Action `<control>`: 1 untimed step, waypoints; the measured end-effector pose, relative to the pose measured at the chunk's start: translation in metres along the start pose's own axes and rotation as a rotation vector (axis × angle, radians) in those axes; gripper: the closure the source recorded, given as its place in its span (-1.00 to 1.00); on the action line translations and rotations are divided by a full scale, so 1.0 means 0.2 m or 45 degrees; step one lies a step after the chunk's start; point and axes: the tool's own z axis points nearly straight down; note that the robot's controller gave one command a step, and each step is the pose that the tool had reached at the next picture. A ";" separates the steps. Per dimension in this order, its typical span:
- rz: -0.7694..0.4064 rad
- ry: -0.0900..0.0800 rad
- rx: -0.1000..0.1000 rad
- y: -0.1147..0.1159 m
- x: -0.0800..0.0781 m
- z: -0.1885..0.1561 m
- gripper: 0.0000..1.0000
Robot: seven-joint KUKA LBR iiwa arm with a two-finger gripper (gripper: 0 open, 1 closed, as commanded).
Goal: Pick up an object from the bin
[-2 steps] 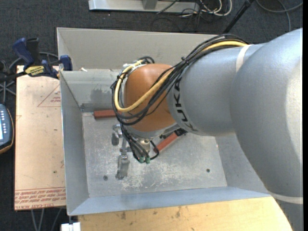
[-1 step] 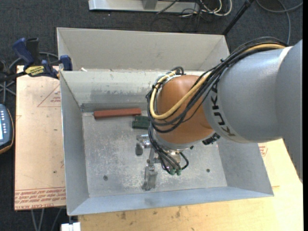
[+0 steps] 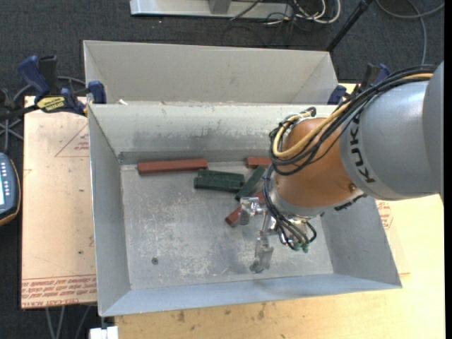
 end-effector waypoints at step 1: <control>0.108 -0.017 -0.004 -0.12 -0.39 -0.21 -1.00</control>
Offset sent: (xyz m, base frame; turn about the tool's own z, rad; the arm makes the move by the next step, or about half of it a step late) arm 0.0750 -0.0198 0.0399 0.0833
